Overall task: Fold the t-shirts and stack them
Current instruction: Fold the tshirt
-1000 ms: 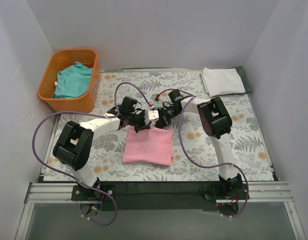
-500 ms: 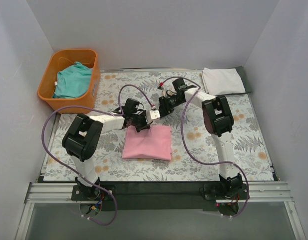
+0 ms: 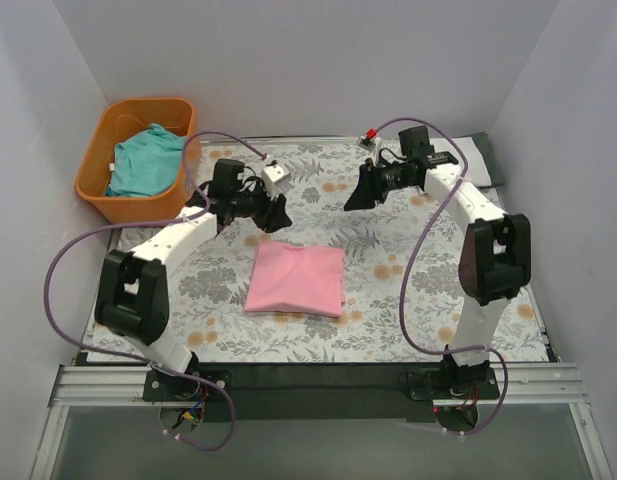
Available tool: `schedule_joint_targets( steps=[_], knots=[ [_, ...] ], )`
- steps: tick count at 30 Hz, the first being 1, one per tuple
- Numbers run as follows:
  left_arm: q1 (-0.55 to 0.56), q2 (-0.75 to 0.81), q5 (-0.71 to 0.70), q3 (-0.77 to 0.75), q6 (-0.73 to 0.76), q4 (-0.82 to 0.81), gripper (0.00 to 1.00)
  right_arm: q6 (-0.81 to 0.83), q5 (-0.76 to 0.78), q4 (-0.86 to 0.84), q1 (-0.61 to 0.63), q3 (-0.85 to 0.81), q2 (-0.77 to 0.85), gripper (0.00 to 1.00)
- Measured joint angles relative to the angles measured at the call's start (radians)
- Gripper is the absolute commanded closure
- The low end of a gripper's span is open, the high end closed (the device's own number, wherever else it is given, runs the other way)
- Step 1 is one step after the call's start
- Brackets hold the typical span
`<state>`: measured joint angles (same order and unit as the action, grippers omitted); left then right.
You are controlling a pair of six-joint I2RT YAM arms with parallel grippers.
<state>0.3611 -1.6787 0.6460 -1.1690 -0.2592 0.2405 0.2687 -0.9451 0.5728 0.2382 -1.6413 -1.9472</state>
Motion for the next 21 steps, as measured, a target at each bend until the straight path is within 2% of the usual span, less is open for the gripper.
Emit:
schedule_joint_targets(
  steps=[5,9,14,18,21],
  knots=[
    [-0.036,0.229,0.165,0.084,-0.19,0.054,0.63,0.0,-0.109,0.006,0.145,0.25,0.196,0.59],
    [-0.031,0.339,0.306,0.231,-0.357,0.074,0.66,-0.003,-0.138,0.006,0.298,0.389,0.203,0.61],
    [-0.03,0.362,0.405,0.41,-0.542,0.084,0.72,-0.056,-0.135,-0.042,0.414,0.497,0.186,0.62],
    [-0.03,0.352,0.427,0.507,-0.668,0.033,0.73,-0.142,-0.122,-0.147,0.428,0.563,0.163,0.62],
    [-0.03,0.28,0.418,0.54,-0.727,-0.01,0.75,-0.182,-0.093,-0.201,0.428,0.576,0.105,0.62]
  ],
)
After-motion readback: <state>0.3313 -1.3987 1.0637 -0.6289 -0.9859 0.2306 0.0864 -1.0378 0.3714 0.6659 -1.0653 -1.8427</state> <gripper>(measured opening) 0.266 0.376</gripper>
